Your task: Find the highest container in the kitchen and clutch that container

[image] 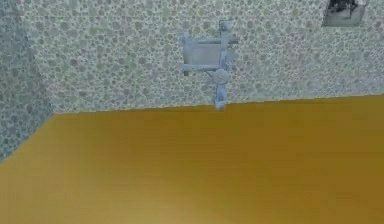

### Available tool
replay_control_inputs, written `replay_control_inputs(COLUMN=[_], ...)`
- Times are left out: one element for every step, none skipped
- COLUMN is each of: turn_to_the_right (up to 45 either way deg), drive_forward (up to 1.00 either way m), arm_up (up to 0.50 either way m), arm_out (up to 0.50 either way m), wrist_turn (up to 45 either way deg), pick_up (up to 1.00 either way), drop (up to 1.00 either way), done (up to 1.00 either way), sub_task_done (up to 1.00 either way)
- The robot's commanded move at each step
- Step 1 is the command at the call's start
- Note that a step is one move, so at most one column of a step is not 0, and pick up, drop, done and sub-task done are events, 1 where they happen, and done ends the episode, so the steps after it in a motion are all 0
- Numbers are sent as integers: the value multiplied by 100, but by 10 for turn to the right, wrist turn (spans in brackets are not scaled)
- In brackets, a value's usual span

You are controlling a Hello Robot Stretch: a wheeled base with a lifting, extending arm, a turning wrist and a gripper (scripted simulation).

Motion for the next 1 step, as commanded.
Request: replay_control_inputs(turn_to_the_right=[360], drive_forward=[0], arm_up=[0], arm_out=[0], wrist_turn=[0], pick_up=[0], drop=[0], done=[0], sub_task_done=[0])
